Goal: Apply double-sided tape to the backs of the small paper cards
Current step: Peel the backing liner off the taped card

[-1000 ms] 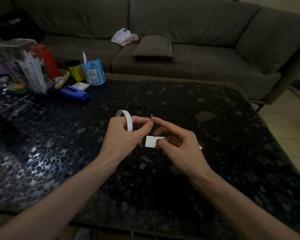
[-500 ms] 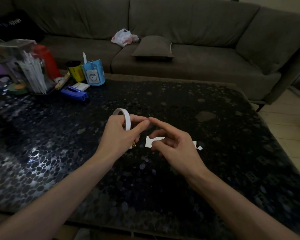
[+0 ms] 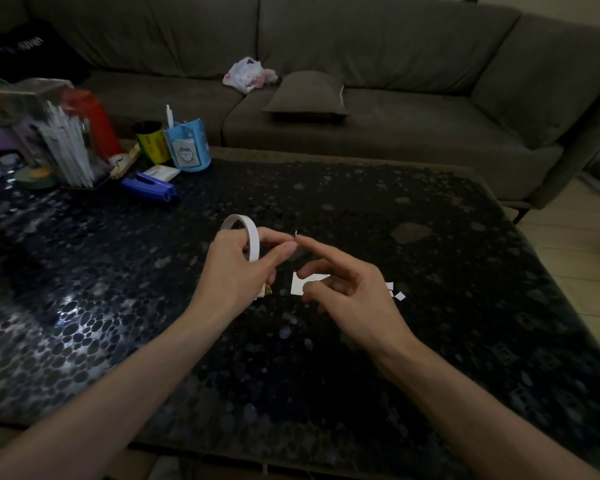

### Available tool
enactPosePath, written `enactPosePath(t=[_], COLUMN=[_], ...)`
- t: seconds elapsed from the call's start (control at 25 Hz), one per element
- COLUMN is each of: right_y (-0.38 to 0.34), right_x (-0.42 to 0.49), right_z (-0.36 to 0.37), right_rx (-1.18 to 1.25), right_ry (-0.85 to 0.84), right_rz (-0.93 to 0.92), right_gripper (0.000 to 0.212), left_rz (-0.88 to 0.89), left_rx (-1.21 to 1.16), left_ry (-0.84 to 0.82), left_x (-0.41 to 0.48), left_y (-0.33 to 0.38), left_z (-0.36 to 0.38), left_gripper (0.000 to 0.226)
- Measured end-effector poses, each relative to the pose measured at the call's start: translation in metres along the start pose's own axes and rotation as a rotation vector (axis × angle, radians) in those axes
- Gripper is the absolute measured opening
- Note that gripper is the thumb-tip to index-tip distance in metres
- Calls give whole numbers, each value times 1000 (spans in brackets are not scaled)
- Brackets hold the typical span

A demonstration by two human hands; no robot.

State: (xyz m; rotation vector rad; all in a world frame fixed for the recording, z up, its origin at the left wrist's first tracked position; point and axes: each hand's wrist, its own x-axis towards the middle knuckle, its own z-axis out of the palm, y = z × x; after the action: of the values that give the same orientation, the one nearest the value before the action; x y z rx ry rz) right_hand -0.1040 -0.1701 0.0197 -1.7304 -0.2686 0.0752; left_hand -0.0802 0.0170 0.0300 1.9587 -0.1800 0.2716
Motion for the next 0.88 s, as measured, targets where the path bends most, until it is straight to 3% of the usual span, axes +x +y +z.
enactPosePath(t=[0.88], right_y=[1], right_x=[0], right_z=[-4], right_rx=[30], right_ry=[18], right_rz=[2], right_gripper=[59], left_rz=[1], left_rx=[-9], left_ry=[-7], left_x=[-5], left_y=[9], left_z=[2], left_gripper=[11])
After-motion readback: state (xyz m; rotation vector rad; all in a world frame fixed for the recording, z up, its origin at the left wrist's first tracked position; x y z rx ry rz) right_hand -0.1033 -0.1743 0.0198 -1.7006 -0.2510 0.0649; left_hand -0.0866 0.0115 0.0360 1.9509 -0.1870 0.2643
